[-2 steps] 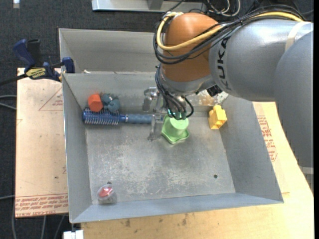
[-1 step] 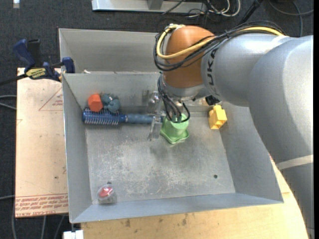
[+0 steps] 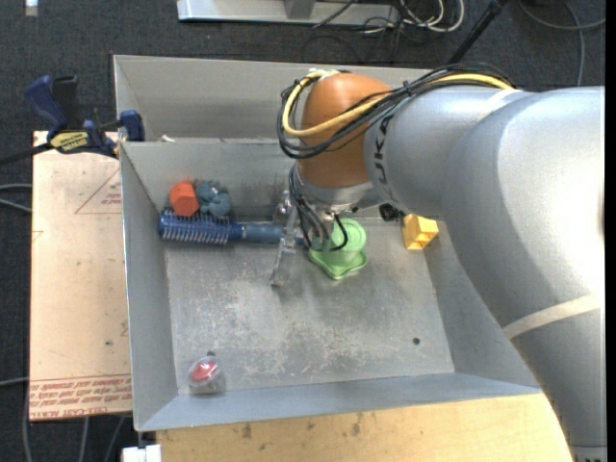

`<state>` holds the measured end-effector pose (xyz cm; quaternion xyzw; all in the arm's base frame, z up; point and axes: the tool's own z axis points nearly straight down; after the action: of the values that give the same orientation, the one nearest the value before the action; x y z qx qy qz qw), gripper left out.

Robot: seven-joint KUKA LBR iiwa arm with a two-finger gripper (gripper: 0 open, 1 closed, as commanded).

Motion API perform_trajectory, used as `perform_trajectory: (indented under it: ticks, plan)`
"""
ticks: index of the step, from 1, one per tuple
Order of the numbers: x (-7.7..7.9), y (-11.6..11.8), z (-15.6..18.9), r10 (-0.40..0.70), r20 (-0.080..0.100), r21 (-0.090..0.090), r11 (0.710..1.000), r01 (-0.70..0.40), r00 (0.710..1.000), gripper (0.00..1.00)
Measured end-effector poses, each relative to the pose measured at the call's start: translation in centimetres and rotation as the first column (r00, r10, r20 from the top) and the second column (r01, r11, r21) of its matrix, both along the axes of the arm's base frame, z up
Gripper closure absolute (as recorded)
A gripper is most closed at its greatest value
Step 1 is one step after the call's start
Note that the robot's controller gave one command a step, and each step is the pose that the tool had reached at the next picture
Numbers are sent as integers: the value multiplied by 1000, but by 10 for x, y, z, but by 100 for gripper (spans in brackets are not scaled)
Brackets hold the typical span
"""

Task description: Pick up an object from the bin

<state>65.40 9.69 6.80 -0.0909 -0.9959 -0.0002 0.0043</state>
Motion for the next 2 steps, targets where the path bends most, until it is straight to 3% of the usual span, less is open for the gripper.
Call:
perform_trajectory:
  ticks: [1, 2]
  plan:
    - [-13, 40, 2, 150, 11, 0, 989, -150, 989, 0]
    - [3, 56, 2, 229, 12, -1, 973, -229, 973, 0]
